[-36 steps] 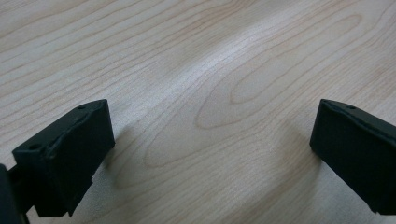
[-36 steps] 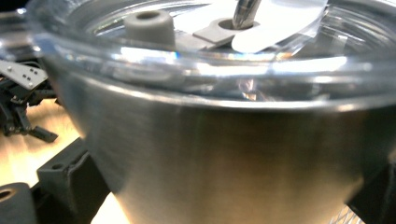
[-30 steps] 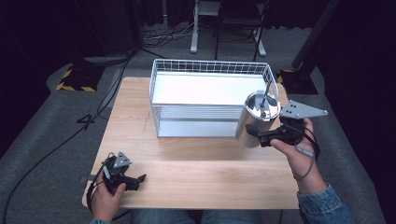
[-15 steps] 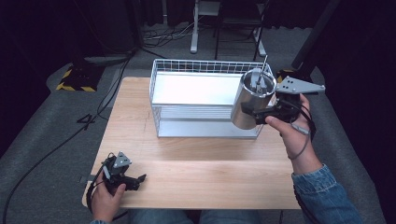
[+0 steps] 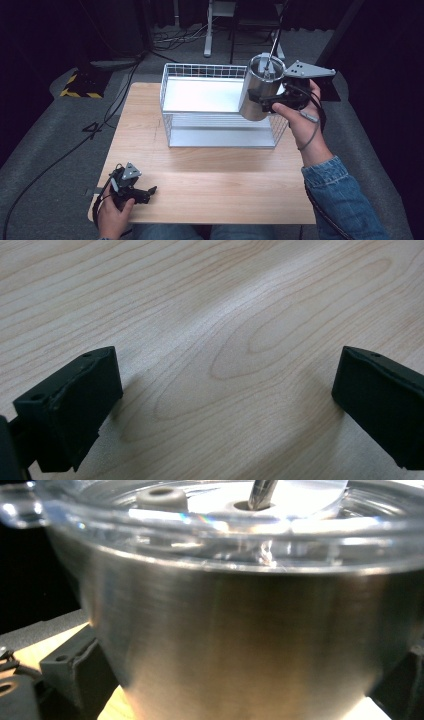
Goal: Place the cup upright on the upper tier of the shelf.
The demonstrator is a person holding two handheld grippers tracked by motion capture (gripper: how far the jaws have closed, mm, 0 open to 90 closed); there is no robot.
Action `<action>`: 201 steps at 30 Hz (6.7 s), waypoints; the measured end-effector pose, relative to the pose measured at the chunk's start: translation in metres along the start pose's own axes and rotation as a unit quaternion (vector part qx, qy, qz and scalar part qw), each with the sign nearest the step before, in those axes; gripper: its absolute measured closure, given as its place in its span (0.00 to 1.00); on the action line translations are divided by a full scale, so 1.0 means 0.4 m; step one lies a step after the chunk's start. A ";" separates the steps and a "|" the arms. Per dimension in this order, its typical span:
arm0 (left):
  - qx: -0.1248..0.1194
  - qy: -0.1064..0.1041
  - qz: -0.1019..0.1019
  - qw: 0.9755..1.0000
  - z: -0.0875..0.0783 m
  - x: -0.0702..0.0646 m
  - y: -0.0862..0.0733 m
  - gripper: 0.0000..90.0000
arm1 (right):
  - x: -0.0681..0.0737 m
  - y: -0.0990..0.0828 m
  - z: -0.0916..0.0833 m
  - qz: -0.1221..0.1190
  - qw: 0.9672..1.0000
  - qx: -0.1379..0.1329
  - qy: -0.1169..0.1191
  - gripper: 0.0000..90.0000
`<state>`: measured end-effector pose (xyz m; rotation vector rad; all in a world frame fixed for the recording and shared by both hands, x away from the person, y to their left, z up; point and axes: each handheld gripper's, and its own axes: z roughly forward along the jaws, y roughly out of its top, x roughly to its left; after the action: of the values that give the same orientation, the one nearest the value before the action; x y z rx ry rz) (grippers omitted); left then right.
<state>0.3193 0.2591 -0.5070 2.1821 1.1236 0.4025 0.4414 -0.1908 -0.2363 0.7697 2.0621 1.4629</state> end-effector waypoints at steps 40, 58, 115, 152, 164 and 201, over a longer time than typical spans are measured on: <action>0.001 0.008 -0.008 1.000 0.002 -0.003 0.003 0.00 | -0.023 0.036 0.256 0.027 1.000 -0.003 -0.013 0.04; 0.002 0.008 -0.008 1.000 0.001 -0.003 0.003 0.00 | -0.040 0.019 0.265 0.037 0.999 -0.003 -0.005 0.04; 0.000 0.011 -0.012 1.000 0.006 -0.001 0.007 0.00 | -0.001 0.031 0.021 0.002 1.000 -0.021 0.019 0.00; 0.000 0.015 -0.022 1.000 0.012 0.001 0.014 0.00 | -0.014 -0.210 -0.224 0.007 1.000 -0.006 0.003 0.00; 0.001 0.016 -0.018 1.000 0.012 0.002 0.014 0.00 | -0.017 -0.308 -0.233 0.010 1.000 0.027 -0.006 0.00; 0.000 0.015 -0.022 1.000 0.012 0.001 0.014 0.00 | -0.026 -0.677 -0.192 0.105 0.989 0.105 -0.006 0.00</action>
<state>0.3256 0.2551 -0.5069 2.1538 1.1856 0.4181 0.3531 -0.3213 -0.4697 1.1048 2.2050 1.3567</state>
